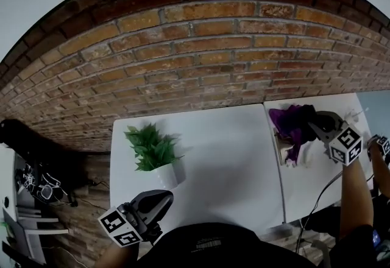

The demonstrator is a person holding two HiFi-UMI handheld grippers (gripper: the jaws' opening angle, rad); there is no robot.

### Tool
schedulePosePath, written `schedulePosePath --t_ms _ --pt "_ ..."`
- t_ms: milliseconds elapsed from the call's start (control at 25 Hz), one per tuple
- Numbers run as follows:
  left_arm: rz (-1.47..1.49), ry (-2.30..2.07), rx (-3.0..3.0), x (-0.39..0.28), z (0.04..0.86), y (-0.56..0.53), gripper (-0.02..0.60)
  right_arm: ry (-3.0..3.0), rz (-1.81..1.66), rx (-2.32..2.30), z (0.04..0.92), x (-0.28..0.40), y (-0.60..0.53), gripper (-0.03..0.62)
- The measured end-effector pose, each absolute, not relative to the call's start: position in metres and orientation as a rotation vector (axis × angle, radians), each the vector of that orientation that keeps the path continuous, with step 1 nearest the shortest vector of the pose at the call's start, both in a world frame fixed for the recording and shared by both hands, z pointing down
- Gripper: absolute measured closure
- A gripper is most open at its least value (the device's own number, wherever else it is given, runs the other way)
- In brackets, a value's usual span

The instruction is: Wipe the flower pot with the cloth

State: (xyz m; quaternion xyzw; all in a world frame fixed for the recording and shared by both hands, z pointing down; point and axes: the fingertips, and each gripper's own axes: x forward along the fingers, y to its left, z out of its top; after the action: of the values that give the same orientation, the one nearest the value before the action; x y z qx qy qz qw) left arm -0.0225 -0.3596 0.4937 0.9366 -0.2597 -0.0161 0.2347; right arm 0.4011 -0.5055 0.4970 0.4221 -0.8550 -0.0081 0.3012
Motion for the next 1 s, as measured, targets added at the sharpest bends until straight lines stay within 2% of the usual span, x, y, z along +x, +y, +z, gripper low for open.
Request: schedulePosePath --t_ms 200,400,640,800,1000 --pt "-0.021 -0.834 2.607 -0.068 0.491 -0.367 0.584 -2.531 -0.021 1.200 0.428 0.320 -0.490 0.526" --pt "0.179 -0.977 2.665 -0.120 0.513 -0.377 0.571 -2.738 0.016 1.121 0.410 0.223 -0.466 0.528" --pt "0.554 -0.914 2.801 -0.132 0.570 -0.387 0.428 -2.821 0.091 1.027 0.418 0.145 -0.445 0.527" --pt "0.783 -0.774 2.819 -0.124 0.614 -0.395 0.234 -2.810 0.118 1.031 0.426 0.129 -0.443 0.527" --pt "1.126 -0.622 2.796 -0.112 0.675 -0.401 0.102 -2.790 0.148 1.040 0.436 0.126 -0.445 0.526"
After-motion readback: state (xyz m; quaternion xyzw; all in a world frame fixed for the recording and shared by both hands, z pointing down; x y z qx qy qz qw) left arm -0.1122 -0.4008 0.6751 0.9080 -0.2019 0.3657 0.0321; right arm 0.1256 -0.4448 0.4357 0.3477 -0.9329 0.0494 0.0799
